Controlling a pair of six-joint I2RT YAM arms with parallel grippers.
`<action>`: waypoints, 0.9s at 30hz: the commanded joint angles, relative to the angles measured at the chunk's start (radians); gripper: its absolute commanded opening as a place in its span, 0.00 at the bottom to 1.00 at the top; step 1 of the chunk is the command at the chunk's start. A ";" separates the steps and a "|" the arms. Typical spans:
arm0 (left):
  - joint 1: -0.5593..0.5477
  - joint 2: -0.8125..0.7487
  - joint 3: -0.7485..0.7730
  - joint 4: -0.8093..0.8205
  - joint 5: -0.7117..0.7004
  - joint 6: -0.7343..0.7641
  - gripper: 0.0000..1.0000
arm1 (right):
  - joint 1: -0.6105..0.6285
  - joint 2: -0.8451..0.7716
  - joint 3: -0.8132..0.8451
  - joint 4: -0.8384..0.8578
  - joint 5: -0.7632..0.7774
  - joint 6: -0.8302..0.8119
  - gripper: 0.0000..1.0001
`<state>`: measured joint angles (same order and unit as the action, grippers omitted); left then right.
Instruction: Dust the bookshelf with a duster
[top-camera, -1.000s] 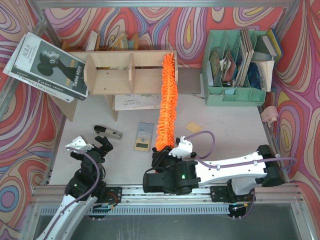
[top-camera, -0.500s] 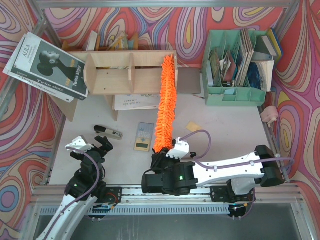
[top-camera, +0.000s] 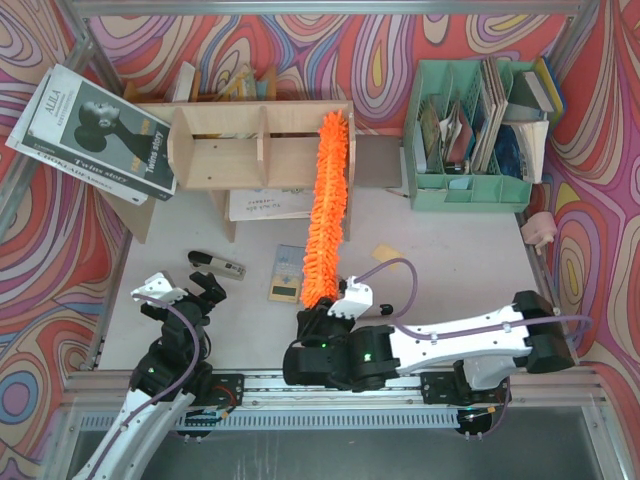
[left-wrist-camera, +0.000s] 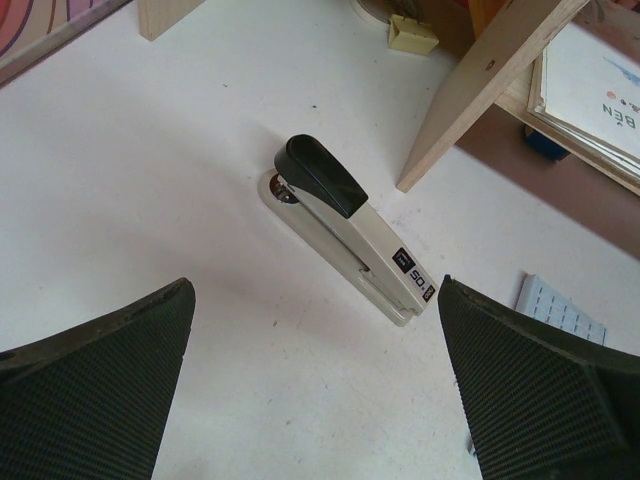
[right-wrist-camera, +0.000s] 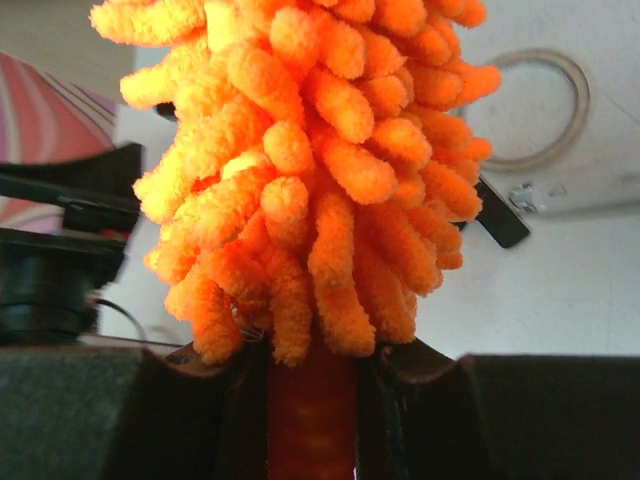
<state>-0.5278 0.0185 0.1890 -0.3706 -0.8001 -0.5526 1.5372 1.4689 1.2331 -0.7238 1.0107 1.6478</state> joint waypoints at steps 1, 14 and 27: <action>-0.001 -0.012 -0.013 0.017 0.006 0.016 0.98 | -0.004 0.034 -0.019 -0.010 -0.015 0.032 0.00; -0.001 -0.013 -0.013 0.015 0.005 0.014 0.98 | -0.005 -0.102 0.020 0.088 0.112 -0.186 0.00; -0.001 -0.012 -0.014 0.018 0.006 0.016 0.98 | -0.032 0.007 -0.014 0.040 -0.001 -0.093 0.00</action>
<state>-0.5278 0.0185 0.1890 -0.3710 -0.8001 -0.5526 1.5242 1.4696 1.2217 -0.6651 0.9886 1.5497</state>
